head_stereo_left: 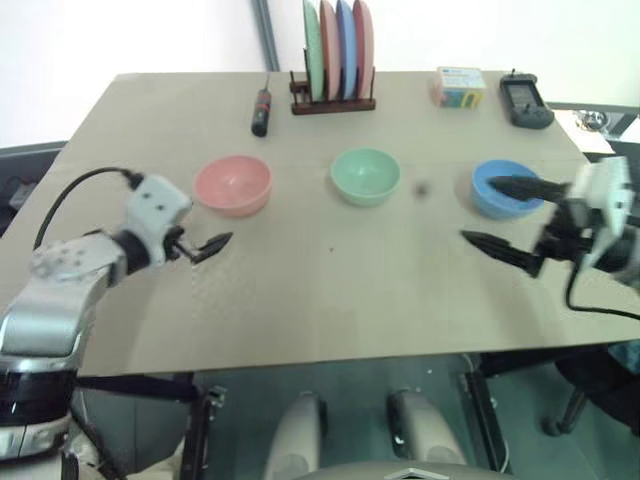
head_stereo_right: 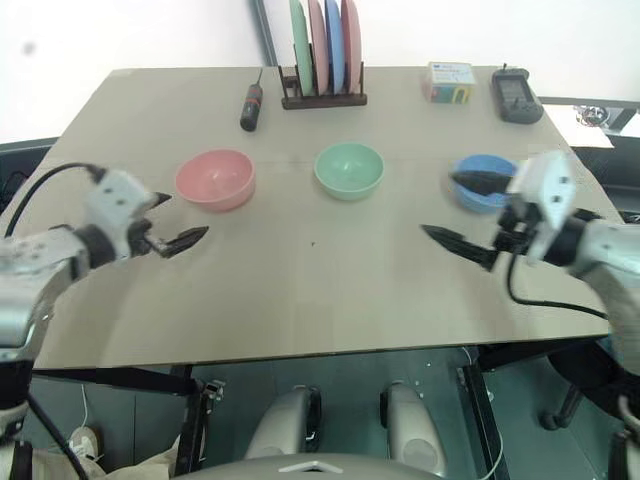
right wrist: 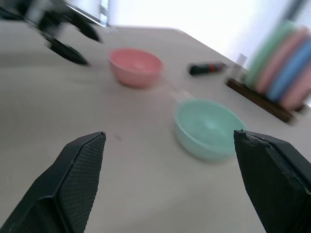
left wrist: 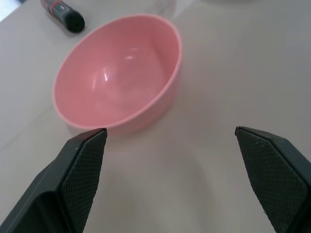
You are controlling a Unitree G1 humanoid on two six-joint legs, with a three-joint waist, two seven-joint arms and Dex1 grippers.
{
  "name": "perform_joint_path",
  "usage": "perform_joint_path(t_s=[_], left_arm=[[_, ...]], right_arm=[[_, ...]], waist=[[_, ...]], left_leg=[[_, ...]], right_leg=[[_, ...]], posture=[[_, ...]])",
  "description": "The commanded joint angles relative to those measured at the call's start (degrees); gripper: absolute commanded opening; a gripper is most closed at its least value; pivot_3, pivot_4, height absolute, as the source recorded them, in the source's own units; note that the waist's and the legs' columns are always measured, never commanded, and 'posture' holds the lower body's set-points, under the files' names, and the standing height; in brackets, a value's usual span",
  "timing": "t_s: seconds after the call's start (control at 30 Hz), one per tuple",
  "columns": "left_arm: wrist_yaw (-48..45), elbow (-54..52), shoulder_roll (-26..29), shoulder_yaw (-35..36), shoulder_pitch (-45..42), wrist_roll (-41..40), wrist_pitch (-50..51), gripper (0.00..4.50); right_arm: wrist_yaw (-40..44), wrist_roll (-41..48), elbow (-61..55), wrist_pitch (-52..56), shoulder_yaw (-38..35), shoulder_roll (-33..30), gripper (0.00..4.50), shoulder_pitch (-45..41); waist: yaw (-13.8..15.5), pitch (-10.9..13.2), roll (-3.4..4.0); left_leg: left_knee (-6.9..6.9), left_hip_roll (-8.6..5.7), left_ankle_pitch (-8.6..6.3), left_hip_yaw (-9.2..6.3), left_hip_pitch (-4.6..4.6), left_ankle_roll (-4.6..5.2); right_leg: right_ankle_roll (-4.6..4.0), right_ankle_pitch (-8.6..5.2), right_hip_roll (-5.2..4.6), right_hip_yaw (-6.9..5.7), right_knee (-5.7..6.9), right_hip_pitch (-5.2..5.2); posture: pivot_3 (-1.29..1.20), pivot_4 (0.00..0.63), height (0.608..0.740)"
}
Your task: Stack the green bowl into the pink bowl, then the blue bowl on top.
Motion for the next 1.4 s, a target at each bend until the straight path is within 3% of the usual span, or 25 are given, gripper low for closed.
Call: perform_joint_path(t_s=[0.03,0.23,0.37,0.4,0.47,0.67,0.77,1.17,1.3,1.4], left_arm=[[2.5,-1.9,-0.3,-8.0,-8.7,7.2,5.7,4.5],[0.5,3.6,-3.5,-20.4,-22.7,14.7,13.5,4.5],[-2.8,9.5,-5.3,-27.8,-28.5,19.3,12.6,4.5],[-3.2,10.6,-5.7,-28.6,-29.1,20.0,12.4,4.1],[-4.1,11.8,-5.8,-29.5,-29.7,21.2,11.7,3.76],[-5.6,15.0,-7.3,-29.8,-30.5,23.1,9.9,0.99],[-6.2,15.1,-8.0,-29.7,-30.3,23.8,9.8,0.08],[-9.1,10.5,-8.4,-26.5,-27.9,22.9,12.8,0.08],[-18.4,-2.3,-7.3,-19.5,-23.1,11.5,12.2,0.08],[-25.4,-10.7,-4.0,-14.6,-15.0,4.6,2.4,0.08]], right_arm=[[-0.5,-1.9,-0.6,-2.2,5.7,3.0,4.4,-3.9],[0.1,-5.9,2.7,-5.0,12.5,7.2,4.4,-8.1],[-0.4,-7.8,4.1,-6.9,14.5,9.9,4.4,-9.9],[-0.9,-8.2,4.2,-7.0,14.7,10.3,4.5,-10.0],[-1.3,-8.7,4.0,-6.9,14.8,10.6,4.5,-10.0],[-5.5,-5.4,3.3,-1.6,13.0,13.6,4.5,-10.5],[-8.3,-6.0,3.7,0.2,13.1,14.7,4.5,-11.2],[-13.9,-6.2,3.8,5.0,11.7,14.6,4.5,-11.9],[-13.1,-5.8,1.9,4.4,9.1,12.1,4.5,-9.4],[-11.5,-4.9,-0.8,3.1,5.3,8.7,4.5,-4.3]], waist=[[0.1,0.0,-0.01],[0.1,0.0,-0.02],[-0.1,0.0,-0.02],[-0.2,0.0,-0.02],[-0.3,0.0,-0.02],[-0.1,0.0,-0.02],[0.0,0.0,-0.02],[-0.1,0.0,-0.03],[-0.1,0.0,-0.03],[0.1,0.0,-0.03]], left_leg=[[0.0,-0.01,0.0,-0.02,-0.04,0.0],[-0.02,-0.05,0.0,-0.01,-0.19,0.0],[0.0,-0.04,0.01,-0.05,-0.15,0.01],[0.0,-0.04,0.01,-0.05,-0.15,0.0],[0.0,-0.03,0.01,-0.04,-0.15,0.0],[0.03,-0.03,0.01,-0.05,-0.18,0.01],[0.06,-0.03,0.01,-0.05,-0.18,0.01],[0.08,-0.03,0.01,-0.08,-0.21,0.01],[0.08,-0.03,0.01,-0.08,-0.23,0.01],[0.04,-0.05,0.0,-0.06,-0.29,0.0]], right_leg=[[0.03,0.03,0.0,-0.01,-0.02,-0.01],[-0.15,0.17,-0.01,-0.02,-0.06,-0.13],[-0.15,0.16,0.05,-0.02,0.08,-0.16],[-0.16,0.16,0.05,-0.01,0.09,-0.16],[-0.16,0.16,0.05,0.0,0.1,-0.18],[-0.17,0.17,0.05,0.0,0.19,-0.23],[-0.17,0.17,0.04,0.0,0.21,-0.22],[-0.17,0.17,0.04,-0.02,0.22,-0.23],[-0.17,0.17,0.03,-0.02,0.2,-0.23],[-0.17,0.17,-0.08,-0.04,0.13,-0.24]], posture=[[0.0,0.15,0.74],[0.0,0.15,0.74],[0.0,0.15,0.74],[0.0,0.15,0.74],[0.0,0.15,0.74],[0.0,0.15,0.74],[0.0,0.15,0.74],[0.0,0.15,0.74],[0.0,0.15,0.74],[0.0,0.15,0.74]])
